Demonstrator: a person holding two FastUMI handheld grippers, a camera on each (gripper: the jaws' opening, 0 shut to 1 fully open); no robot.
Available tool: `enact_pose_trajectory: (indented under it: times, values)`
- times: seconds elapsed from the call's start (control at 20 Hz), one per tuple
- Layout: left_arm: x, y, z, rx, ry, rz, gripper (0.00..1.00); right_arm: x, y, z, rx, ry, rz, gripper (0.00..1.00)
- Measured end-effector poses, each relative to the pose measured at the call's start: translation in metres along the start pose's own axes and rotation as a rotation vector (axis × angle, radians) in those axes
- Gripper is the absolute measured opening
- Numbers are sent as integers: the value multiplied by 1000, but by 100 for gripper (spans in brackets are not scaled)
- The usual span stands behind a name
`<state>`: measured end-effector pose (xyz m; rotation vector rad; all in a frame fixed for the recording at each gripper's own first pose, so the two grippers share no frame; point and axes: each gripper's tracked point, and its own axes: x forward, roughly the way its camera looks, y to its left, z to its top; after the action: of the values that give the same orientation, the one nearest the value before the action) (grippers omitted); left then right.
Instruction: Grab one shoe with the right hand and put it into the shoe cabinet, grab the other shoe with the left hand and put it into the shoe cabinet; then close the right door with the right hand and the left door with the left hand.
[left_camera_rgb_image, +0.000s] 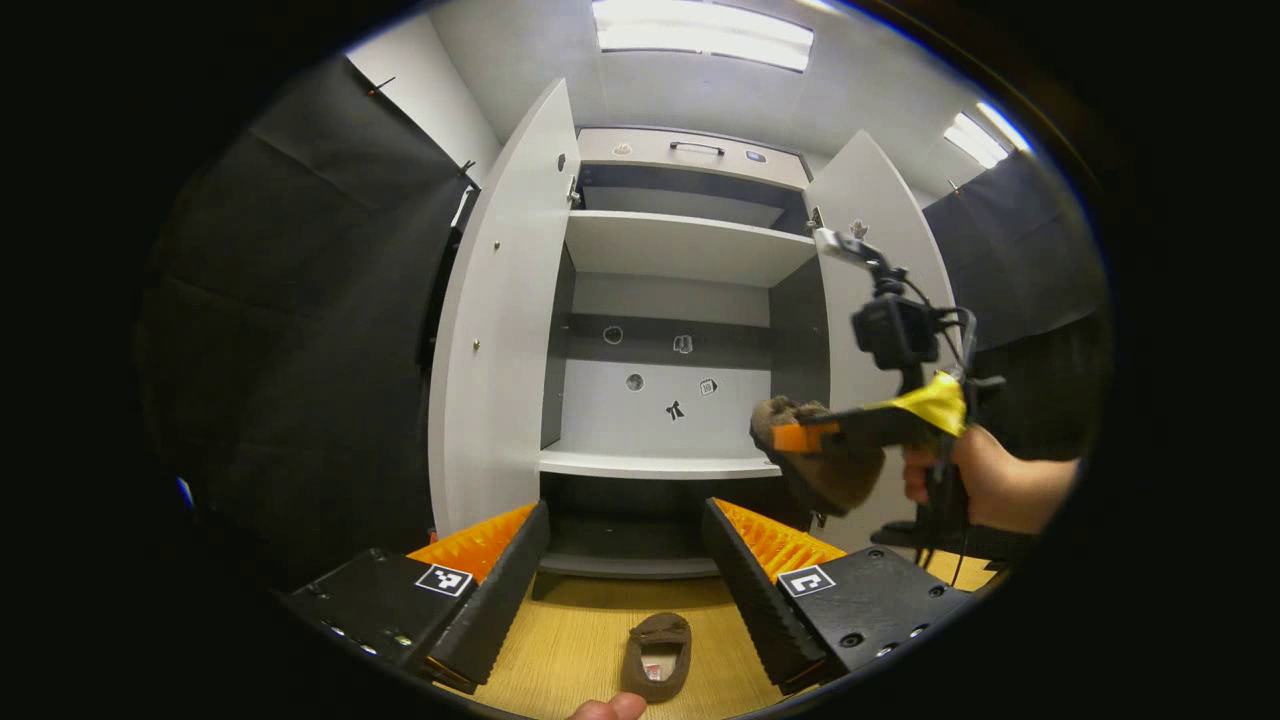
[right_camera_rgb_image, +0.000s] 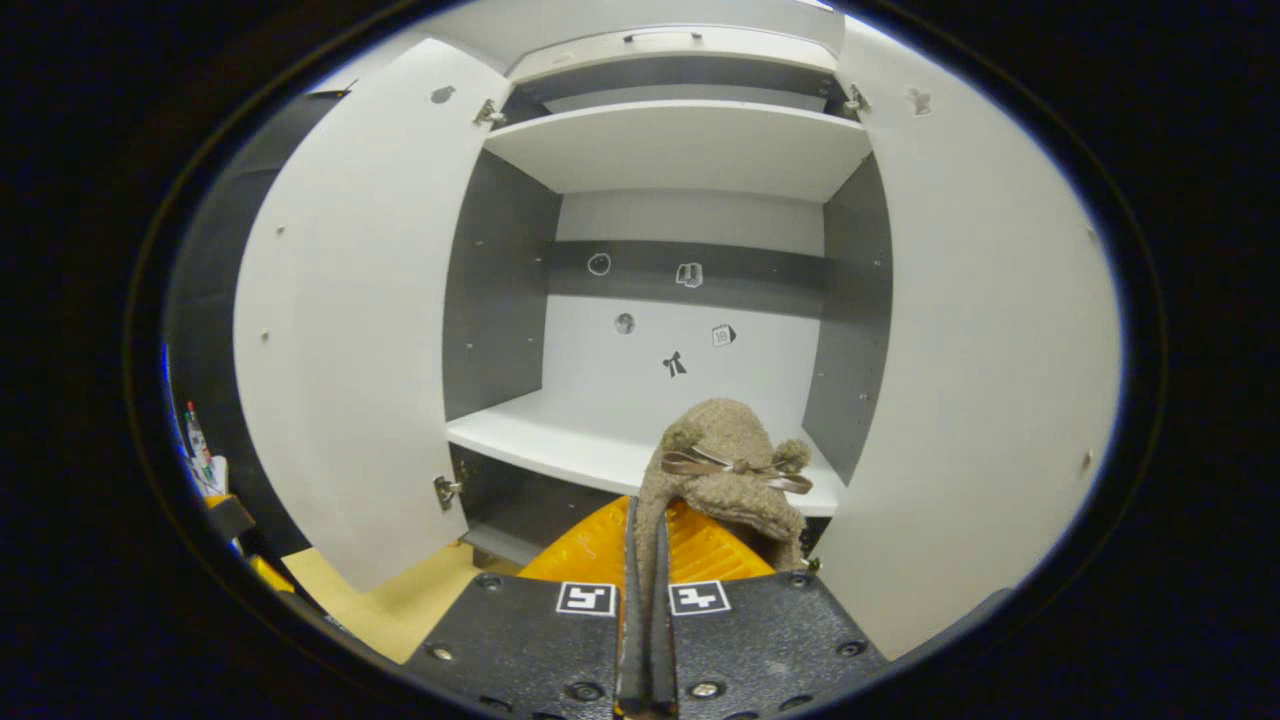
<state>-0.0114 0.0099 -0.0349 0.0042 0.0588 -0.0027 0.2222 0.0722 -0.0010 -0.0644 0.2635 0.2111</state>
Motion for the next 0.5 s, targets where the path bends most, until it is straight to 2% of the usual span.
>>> enact_pose_trajectory:
  times: [0.25, 0.5]
  values:
    - [3, -1, -1, 2, 6, -2, 95, 82, -11, 38, -56, 92, -17, 7]
    - [4, 4, -3, 0, 12, 11, 95, 155, -25, 33, -17, 208, -78, 6]
